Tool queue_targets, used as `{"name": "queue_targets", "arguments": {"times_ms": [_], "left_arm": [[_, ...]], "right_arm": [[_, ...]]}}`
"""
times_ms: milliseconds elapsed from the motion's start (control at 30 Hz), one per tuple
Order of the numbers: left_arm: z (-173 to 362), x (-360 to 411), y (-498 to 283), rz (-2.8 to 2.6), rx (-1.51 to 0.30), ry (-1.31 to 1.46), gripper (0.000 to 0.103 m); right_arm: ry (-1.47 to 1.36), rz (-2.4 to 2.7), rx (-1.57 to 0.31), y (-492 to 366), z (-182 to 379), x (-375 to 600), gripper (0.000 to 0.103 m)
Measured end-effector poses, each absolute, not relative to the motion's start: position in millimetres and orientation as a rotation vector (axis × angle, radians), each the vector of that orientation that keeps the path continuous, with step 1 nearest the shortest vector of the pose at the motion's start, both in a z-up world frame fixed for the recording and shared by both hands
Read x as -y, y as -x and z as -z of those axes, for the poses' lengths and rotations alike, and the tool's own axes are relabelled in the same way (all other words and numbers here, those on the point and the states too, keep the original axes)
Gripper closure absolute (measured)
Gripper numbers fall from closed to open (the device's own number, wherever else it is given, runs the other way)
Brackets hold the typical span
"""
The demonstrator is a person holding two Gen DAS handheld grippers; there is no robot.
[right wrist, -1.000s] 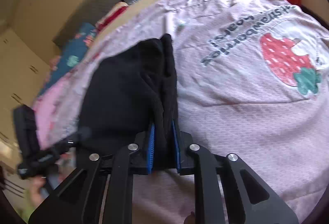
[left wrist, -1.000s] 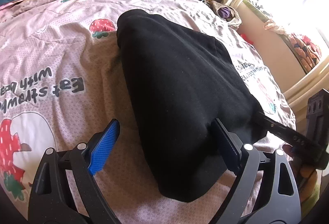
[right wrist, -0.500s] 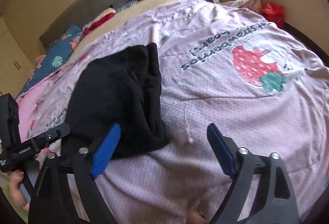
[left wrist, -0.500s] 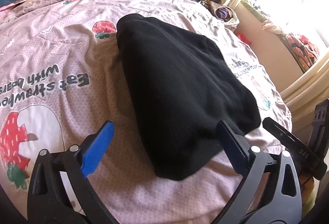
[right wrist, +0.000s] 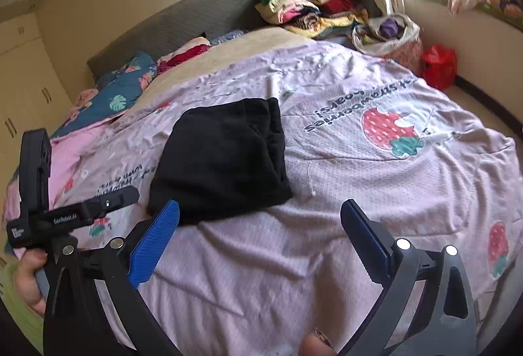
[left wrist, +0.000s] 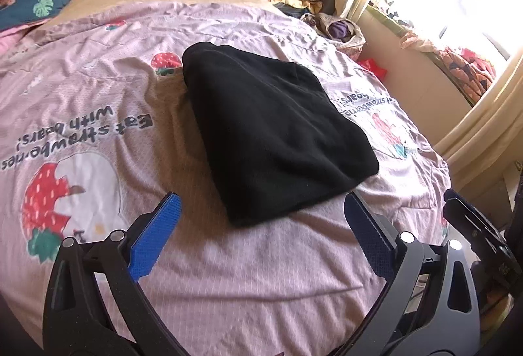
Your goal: Fold small clothes
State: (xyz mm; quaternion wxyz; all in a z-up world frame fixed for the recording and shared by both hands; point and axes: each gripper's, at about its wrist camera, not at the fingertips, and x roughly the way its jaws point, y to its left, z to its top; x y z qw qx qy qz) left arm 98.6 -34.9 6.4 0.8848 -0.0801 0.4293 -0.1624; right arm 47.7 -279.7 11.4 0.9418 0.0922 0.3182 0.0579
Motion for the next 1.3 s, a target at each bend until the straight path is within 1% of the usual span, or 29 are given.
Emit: {"name": "queue_targets", "arguments": {"times_ms": [133, 500, 933, 1300], "left_arm": [[0.1, 33.6, -80.6, 0.328, -0.892, 0.135, 0.01], [18.6, 19.2, -45.1, 0.289, -0.862, 0.125, 0.009], [28.5, 17.4, -33.7, 0.285, -0.862, 0.12, 0.009], [28.3, 18.7, -30.9, 0.282, -0.843, 0.122, 0.009]], "right_arm": [[-0.139, -0.114, -0.639, -28.0, -6.9, 269.8, 0.005], [-0.113, -0.103, -0.617, -2.2, 19.6, 251.8, 0.004], [-0.032, -0.072, -0.618, 8.2, 41.4, 235.7, 0.004], [-0.015, -0.051, -0.588, 11.8, 46.1, 233.0, 0.004]]}}
